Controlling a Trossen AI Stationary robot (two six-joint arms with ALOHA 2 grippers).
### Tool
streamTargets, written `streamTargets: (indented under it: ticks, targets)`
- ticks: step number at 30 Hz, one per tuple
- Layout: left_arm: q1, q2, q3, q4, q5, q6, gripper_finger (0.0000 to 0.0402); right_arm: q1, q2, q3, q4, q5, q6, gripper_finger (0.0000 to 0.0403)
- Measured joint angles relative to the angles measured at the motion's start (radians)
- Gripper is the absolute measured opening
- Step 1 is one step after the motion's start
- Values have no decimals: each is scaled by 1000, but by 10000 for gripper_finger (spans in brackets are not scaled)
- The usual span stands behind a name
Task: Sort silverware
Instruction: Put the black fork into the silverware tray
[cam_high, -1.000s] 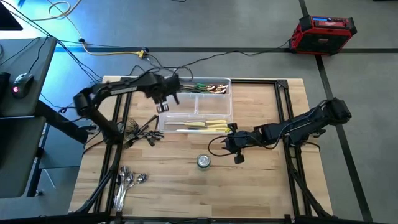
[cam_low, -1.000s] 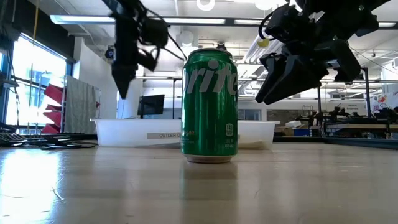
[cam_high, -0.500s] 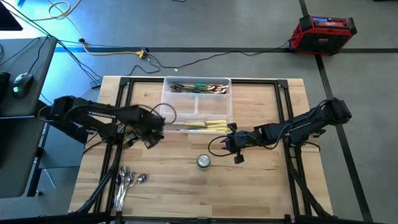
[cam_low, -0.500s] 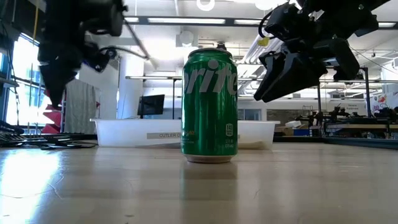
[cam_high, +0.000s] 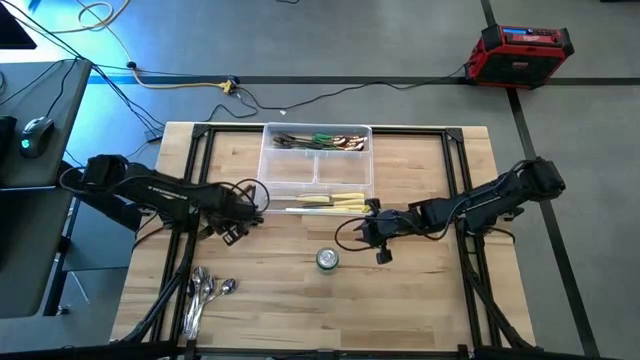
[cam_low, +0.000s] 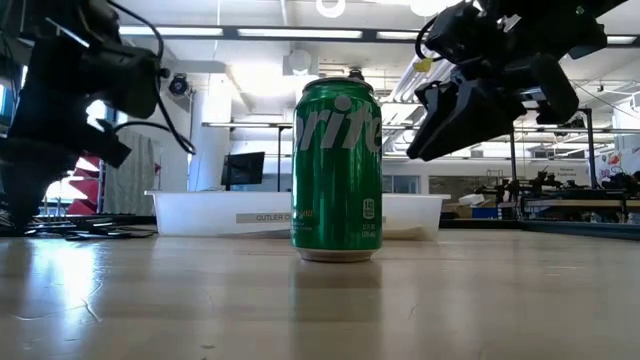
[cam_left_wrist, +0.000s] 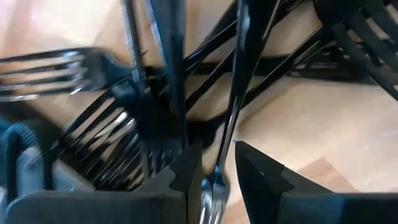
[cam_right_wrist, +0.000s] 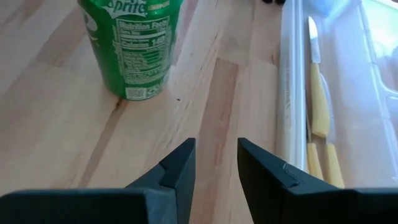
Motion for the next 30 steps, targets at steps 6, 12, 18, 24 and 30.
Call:
streamTargets:
  ticks: [6, 12, 18, 24, 30]
  targets:
    - [0, -3, -44, 67, 11, 13, 75, 0, 0, 0, 0, -6, 11, 103]
    - [0, -2, -40, 67, 18, -3, 16, 0, 0, 0, 0, -6, 10, 103]
    - [0, 2, 50, 88, 73, -11, 2, 0, 0, 0, 1, -6, 9, 103]
    - [0, 2, 261, -69, 138, -10, 1, 0, 0, 0, 3, -6, 8, 103]
    - [44, 10, 510, -270, -42, 139, 0, 0, 0, 0, 8, -5, -6, 103]
